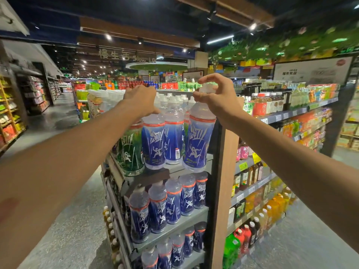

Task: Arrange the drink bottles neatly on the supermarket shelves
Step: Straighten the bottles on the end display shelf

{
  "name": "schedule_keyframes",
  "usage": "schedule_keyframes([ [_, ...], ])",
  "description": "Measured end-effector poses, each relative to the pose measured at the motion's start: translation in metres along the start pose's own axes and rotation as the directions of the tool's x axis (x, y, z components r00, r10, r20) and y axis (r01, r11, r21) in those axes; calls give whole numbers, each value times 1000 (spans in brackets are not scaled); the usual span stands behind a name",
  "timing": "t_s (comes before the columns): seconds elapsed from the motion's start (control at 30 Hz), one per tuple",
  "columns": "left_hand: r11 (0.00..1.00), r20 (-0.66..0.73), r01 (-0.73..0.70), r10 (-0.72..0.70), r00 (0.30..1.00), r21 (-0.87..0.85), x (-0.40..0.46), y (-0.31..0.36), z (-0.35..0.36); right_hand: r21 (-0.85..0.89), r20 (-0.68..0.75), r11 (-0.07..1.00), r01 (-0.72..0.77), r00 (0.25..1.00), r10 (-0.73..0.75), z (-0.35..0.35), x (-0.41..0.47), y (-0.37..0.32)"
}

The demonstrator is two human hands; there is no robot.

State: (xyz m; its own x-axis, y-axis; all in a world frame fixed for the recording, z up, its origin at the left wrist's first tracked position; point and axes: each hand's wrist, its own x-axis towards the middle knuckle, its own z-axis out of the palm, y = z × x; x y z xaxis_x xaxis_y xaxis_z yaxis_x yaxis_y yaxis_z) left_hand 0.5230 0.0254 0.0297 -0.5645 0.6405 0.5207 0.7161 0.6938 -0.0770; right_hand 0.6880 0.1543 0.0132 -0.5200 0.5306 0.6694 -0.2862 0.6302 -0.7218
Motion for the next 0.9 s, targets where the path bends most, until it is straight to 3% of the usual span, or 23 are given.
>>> schedule_keyframes([
  [0.07, 1000, -48, 22, -21, 999, 5, -1, -9, -3, -6, 6, 1000, -1, 1000, 2, 5, -2, -1],
  [0.13, 991, -77, 95, -103, 992, -93, -2, -25, -8, 3, 38, 1000, 6, 999, -6, 15, -2, -5],
  [0.23, 939, 49, 252, -248, 968, -235, -13, -48, -8, 36, 86, 999, 28, 996, -30, 41, -2, -14],
  [0.33, 841, 240, 348, -268, 933, -415, -30, -52, 5, 65, 102, 997, 41, 994, -47, 71, -2, -26],
  [0.43, 766, 195, 358, -300, 934, -534, -47, -49, 18, 91, 131, 995, 36, 990, -47, 93, -3, -30],
  [0.5, 634, 187, 366, -332, 925, -682, -51, -49, 27, 82, 139, 996, 38, 989, -49, 104, -2, -31],
  [0.6, 280, 256, 413, -463, 849, -866, -51, -54, 43, 77, 153, 996, 48, 986, -59, 117, -4, -33],
  [0.63, 219, 261, 406, -487, 833, -887, -51, -55, 46, 78, 160, 996, 51, 985, -63, 119, -5, -33],
  [0.7, 271, 220, 384, -485, 847, -883, -53, -57, 52, 68, 166, 997, 41, 985, -52, 121, -8, -32],
  [0.77, 440, 141, 364, -461, 876, -821, -57, -61, 47, 70, 175, 997, 23, 984, -35, 120, -9, -32],
  [0.8, 475, 98, 353, -481, 871, -806, -58, -65, 43, 67, 178, 997, 24, 983, -35, 121, -8, -32],
  [0.9, 475, -32, 303, -576, 817, -826, -60, -87, 15, 58, 166, 997, 50, 984, -59, 129, -4, -31],
])
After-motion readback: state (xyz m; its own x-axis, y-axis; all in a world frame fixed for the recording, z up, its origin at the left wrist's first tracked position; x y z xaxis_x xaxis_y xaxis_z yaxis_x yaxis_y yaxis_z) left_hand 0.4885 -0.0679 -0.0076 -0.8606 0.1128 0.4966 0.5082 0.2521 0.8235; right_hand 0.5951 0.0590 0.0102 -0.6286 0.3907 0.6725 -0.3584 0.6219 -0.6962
